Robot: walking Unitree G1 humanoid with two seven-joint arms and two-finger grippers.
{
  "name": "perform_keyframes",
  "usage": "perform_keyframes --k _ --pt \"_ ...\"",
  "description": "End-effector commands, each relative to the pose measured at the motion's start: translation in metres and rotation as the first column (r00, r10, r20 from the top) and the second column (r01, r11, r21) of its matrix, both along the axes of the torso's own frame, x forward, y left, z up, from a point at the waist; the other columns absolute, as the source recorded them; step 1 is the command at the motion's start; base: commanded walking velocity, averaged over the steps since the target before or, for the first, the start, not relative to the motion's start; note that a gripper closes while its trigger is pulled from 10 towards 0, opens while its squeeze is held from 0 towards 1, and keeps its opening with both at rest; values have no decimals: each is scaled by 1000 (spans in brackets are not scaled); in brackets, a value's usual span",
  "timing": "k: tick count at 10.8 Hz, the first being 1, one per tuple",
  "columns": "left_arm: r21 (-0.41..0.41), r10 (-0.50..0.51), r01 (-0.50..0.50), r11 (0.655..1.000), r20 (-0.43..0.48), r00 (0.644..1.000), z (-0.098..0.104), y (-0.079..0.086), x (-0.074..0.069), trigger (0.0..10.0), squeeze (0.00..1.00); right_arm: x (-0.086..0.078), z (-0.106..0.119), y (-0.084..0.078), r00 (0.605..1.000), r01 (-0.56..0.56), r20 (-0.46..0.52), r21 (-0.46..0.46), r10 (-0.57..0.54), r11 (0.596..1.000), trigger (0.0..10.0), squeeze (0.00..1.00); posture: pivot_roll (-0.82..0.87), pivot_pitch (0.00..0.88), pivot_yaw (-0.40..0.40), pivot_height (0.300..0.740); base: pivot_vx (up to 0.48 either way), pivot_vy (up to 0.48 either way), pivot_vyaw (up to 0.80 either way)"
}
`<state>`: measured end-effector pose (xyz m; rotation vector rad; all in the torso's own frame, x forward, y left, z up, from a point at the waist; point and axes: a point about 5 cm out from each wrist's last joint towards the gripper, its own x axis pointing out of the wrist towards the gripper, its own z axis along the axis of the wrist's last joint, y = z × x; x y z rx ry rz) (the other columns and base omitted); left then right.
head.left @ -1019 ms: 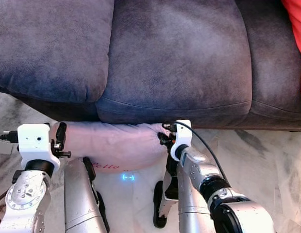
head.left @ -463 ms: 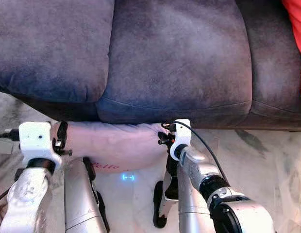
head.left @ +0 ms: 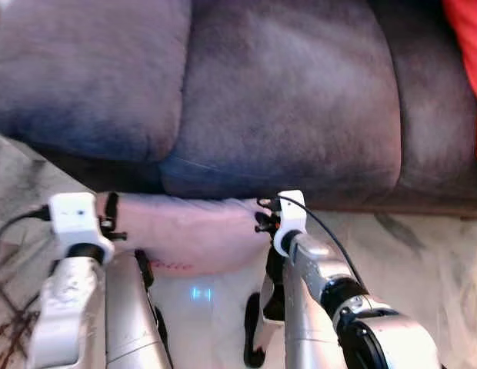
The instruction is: Move the pillow to the sofa from floor
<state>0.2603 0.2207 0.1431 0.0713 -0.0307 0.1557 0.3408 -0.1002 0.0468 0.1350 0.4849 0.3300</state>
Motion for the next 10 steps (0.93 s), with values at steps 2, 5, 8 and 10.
perform_keyframes --k 2,5,8,10 --pt "0 13 -13 1000 -49 999 -23 -1 3 10000 0 -2 -4 -24 994 98 39 -9 -97 995 10000 0 141 198 -146 505 0 0 0" --pt "16 -4 4 1000 -30 1000 -29 -5 10 10000 0 -4 -7 -24 992 118 40 -7 -118 993 10000 0 143 162 -130 505 0 0 0" --pt "31 -8 8 999 17 1000 -23 -2 19 10000 0 -2 -4 -22 990 132 51 7 -132 991 10000 0 159 137 -116 505 0 0 0" --pt "36 -21 20 999 34 999 -21 -3 23 10000 0 -2 -4 -22 989 139 52 10 -139 990 10000 0 161 118 -106 505 -272 0 0"
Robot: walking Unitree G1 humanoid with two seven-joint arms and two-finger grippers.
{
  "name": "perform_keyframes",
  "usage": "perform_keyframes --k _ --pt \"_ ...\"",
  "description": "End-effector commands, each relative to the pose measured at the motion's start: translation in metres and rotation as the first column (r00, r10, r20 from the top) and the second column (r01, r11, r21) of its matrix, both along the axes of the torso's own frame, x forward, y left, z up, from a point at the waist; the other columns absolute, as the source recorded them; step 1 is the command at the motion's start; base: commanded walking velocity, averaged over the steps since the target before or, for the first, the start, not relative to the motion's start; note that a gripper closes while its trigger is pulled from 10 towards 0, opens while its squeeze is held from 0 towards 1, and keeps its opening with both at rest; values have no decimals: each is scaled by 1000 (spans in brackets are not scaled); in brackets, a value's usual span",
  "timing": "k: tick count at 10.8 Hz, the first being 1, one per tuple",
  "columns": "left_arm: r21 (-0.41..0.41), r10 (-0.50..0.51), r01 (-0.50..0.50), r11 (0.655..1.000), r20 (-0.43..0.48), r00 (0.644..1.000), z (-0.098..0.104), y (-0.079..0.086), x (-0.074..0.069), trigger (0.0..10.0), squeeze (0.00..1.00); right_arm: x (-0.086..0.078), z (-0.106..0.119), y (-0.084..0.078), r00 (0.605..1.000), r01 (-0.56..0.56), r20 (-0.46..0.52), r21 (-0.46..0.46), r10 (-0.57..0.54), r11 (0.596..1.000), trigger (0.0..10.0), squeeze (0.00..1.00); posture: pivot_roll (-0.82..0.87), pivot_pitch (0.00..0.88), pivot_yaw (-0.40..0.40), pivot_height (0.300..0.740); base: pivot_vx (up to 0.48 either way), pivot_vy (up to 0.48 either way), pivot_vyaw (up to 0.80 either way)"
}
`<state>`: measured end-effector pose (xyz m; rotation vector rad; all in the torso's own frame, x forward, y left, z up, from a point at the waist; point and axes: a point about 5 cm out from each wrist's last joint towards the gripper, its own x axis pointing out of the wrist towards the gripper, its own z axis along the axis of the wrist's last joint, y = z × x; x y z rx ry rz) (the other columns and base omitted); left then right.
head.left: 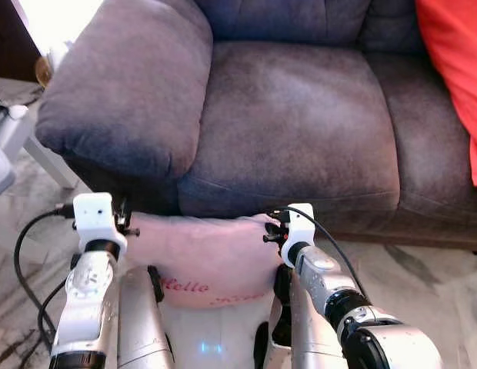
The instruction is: Move the pillow to the sofa from floor
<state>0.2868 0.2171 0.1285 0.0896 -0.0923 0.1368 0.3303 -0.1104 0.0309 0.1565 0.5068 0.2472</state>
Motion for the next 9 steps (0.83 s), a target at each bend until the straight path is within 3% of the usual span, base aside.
perform_keyframes --k 1,5,9 --pt "15 -6 6 1000 -16 1000 -5 1 0 10000 0 9 12 -13 994 69 82 12 -70 998 10000 0 161 108 -98 505 -277 0 0" --pt "14 -24 24 1000 7 1000 -2 -2 9 10000 0 9 12 -18 992 92 83 11 -93 996 10000 0 153 73 -88 505 -302 0 0" --pt "28 -18 18 999 -3 1000 -4 -2 13 10000 0 12 16 -23 988 114 100 13 -114 993 10000 0 148 73 -89 505 0 0 0"
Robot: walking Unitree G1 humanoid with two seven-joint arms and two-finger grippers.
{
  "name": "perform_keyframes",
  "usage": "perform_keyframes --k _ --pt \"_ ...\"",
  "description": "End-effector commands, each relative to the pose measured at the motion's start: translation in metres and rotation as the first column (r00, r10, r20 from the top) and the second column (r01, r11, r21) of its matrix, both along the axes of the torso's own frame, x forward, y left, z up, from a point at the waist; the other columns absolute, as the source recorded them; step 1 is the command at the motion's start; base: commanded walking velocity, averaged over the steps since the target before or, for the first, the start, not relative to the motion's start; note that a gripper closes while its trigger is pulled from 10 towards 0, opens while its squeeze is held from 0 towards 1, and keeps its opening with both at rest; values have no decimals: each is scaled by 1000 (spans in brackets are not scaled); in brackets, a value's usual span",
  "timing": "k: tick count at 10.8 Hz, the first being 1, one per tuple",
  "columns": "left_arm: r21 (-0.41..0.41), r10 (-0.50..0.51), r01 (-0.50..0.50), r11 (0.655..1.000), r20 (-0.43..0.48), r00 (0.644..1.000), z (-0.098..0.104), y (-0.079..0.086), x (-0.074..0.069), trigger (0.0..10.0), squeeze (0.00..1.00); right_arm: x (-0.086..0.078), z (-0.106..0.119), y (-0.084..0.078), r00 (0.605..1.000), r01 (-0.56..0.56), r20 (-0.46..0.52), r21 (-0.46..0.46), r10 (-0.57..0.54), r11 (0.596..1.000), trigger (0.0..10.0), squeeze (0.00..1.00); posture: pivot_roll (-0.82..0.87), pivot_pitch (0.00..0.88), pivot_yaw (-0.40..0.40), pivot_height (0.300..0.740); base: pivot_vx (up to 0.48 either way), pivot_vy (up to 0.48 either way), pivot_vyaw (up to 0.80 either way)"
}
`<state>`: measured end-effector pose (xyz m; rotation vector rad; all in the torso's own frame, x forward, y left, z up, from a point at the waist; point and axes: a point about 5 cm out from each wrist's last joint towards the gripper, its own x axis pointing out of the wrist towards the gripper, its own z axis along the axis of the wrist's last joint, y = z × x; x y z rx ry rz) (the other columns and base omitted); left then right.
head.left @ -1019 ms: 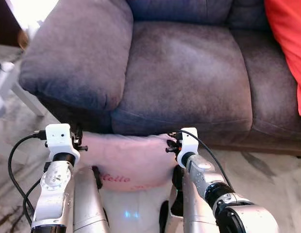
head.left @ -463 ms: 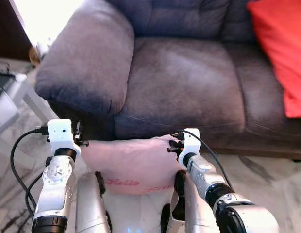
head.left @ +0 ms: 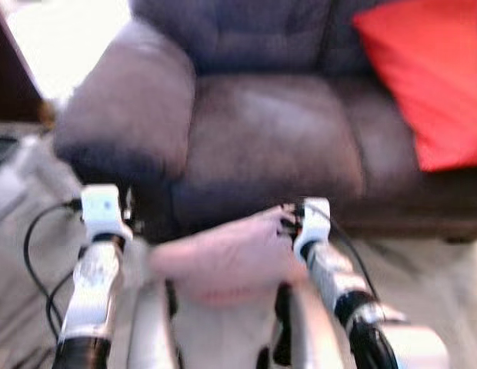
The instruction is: Move the pillow to the sofa from floor
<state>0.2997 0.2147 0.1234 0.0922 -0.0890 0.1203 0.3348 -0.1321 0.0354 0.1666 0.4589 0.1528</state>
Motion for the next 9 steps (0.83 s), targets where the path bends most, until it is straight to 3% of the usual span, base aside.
perform_keyframes --k 1,5,9 --pt "24 -1 1 1000 2 1000 1 0 1 10000 0 8 12 -3 998 23 64 8 -24 1000 10000 0 147 76 -90 505 0 0 0" --pt "34 -15 15 999 4 1000 -4 -4 2 10000 0 17 30 -11 980 52 197 -58 -40 997 10000 0 127 75 -92 505 0 0 0" --pt "17 -28 28 999 -14 1000 -13 -10 1 10000 0 9 25 -21 969 94 236 -101 -68 990 10000 0 108 61 -75 505 0 0 0"
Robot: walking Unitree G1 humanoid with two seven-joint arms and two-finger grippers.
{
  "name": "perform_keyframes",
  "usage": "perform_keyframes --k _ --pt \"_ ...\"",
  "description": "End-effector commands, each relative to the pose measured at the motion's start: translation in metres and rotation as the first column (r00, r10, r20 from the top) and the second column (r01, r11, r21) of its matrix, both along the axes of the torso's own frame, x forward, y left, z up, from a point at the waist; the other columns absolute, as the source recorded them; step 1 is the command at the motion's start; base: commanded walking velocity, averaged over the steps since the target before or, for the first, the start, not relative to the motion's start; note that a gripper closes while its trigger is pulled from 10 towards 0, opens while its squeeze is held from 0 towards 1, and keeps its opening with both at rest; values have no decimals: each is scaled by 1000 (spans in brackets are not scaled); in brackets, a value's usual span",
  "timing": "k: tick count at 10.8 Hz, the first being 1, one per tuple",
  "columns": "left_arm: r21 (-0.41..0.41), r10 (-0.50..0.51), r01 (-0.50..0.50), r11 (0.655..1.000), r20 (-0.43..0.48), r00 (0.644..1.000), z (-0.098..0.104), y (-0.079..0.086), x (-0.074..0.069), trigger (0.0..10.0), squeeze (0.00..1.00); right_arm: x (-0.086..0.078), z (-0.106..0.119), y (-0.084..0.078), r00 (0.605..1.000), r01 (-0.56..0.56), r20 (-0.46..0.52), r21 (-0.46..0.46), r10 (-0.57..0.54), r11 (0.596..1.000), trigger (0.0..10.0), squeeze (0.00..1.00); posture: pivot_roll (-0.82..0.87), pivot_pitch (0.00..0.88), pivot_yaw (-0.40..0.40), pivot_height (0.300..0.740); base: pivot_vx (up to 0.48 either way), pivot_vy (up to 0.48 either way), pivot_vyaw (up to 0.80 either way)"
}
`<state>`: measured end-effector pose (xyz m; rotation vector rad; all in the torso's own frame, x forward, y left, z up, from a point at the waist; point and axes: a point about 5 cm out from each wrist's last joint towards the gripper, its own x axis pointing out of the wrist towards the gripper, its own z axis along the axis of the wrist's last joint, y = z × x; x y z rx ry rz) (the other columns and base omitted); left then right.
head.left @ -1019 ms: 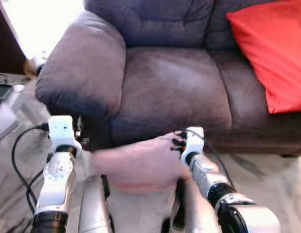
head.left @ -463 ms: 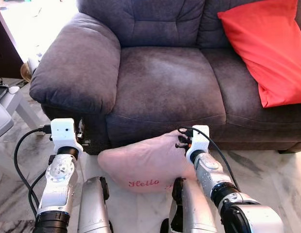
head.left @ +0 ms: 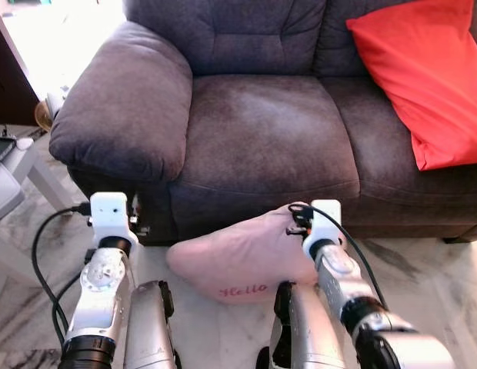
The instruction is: Move the pillow to the sofa from floor
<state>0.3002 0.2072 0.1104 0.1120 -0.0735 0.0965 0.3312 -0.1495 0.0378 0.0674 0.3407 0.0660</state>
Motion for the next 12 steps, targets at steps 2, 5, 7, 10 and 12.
perform_keyframes --k 2,5,7,10,12 --pt "-2 -17 17 1000 4 1000 0 -5 4 10000 0 14 30 -5 984 40 175 -34 -33 999 10000 0 105 46 -64 505 0 0 0" --pt "-3 -24 24 1000 7 1000 0 -7 5 10000 0 14 34 -4 979 41 201 -46 -31 998 10000 0 103 41 -61 549 0 0 0" --pt "-3 -24 24 1000 8 1000 0 -7 5 10000 0 13 34 -4 979 44 202 -49 -33 998 10000 0 103 41 -61 577 0 0 0" --pt "-3 -24 24 1000 9 1000 0 -7 6 10000 0 13 34 -4 979 44 202 -50 -33 998 10000 0 103 41 -61 626 0 0 0" --pt "-14 -17 18 1000 41 999 0 -10 0 10000 0 8 40 -3 964 48 264 -39 -36 998 10000 0 93 4 -57 654 0 0 0"
